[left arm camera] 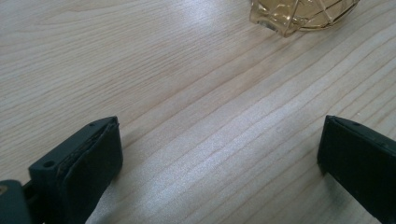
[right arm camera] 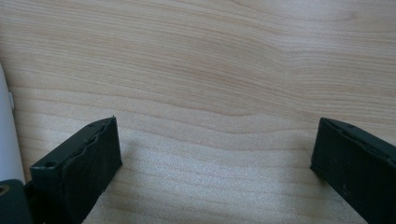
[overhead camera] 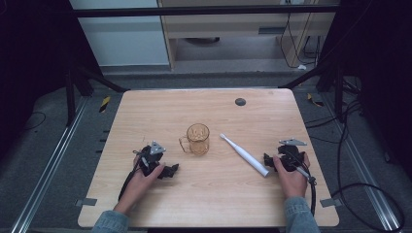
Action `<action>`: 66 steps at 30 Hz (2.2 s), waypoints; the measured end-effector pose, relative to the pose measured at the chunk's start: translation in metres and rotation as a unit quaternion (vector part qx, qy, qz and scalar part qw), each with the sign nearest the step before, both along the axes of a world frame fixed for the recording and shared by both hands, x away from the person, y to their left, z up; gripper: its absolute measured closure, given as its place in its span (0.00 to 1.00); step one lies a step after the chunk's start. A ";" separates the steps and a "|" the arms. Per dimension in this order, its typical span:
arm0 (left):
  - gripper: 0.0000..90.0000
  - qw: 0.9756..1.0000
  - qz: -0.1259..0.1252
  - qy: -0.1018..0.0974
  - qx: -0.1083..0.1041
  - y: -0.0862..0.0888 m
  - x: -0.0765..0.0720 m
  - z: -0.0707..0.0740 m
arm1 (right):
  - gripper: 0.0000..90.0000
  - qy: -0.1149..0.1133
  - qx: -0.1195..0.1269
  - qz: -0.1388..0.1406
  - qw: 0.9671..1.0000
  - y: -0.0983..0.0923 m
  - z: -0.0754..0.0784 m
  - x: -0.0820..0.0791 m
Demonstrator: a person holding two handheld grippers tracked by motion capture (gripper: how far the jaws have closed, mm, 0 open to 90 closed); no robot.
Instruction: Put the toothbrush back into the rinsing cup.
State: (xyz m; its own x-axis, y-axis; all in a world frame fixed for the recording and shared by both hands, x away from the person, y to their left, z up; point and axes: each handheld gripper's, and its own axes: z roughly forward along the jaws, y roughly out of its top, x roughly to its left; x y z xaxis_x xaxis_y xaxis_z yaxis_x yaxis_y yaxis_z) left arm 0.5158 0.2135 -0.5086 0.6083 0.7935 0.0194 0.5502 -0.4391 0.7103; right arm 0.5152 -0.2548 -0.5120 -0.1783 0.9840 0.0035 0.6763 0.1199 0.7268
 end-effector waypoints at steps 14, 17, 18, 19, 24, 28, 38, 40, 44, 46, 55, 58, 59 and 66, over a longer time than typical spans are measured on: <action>0.00 1.000 0.000 0.000 0.000 0.000 0.000 0.000 | 0.11 -0.009 0.002 0.015 1.000 0.001 0.001 -0.006; 0.00 1.000 0.000 0.000 0.000 0.000 0.000 0.000 | 0.12 -0.012 0.004 0.022 1.000 0.003 0.006 -0.010; 0.00 1.000 0.000 0.000 0.000 0.000 0.000 0.000 | 0.14 -0.024 0.000 0.024 0.999 0.003 0.010 -0.012; 0.00 1.000 0.000 0.000 0.000 0.000 0.000 0.000 | 0.14 -0.024 0.000 0.024 0.999 0.003 0.010 -0.012; 0.00 1.000 0.000 0.000 0.000 0.000 0.000 0.000 | 0.16 -0.066 -0.019 0.035 0.997 0.012 0.040 -0.024; 0.00 1.000 0.000 0.000 0.000 0.000 0.000 0.000 | 0.19 -0.071 -0.026 0.061 0.995 0.024 0.052 -0.029; 0.00 1.000 0.000 0.000 0.000 0.000 0.000 0.000 | 0.29 -0.051 -0.057 0.128 0.989 0.067 0.074 -0.036; 0.00 1.000 0.000 0.000 0.000 0.000 0.000 0.000 | 0.31 -0.041 -0.082 0.147 0.985 0.081 0.080 -0.036; 0.00 1.000 0.001 0.000 0.000 0.000 0.000 0.000 | 0.35 -0.036 -0.096 0.163 0.981 0.094 0.087 -0.032; 0.00 1.000 0.002 0.000 0.000 0.000 0.000 0.000 | 0.38 -0.027 -0.105 0.177 0.978 0.100 0.092 -0.027; 0.00 1.000 0.002 0.000 0.000 0.000 0.000 0.000 | 0.46 0.028 -0.129 0.221 0.966 0.115 0.103 -0.001; 0.00 1.000 0.002 0.000 -0.001 0.000 0.000 0.000 | 0.47 0.047 -0.132 0.225 0.964 0.116 0.106 0.011; 0.00 1.000 0.001 0.000 -0.001 0.000 0.000 0.000 | 0.48 0.051 -0.130 0.227 0.964 0.116 0.106 0.013; 0.00 1.000 0.000 0.000 0.000 0.000 0.000 0.000 | 0.53 0.092 -0.123 0.235 0.960 0.120 0.099 0.031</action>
State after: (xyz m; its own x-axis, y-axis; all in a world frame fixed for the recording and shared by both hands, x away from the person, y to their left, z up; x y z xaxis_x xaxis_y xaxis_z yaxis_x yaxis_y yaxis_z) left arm 0.5155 0.2134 -0.5086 0.6090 0.7929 0.0191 0.5502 -0.4396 0.7100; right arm 0.5462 -0.1349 -0.4126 -0.6221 0.7694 -0.1449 0.6194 0.5968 0.5101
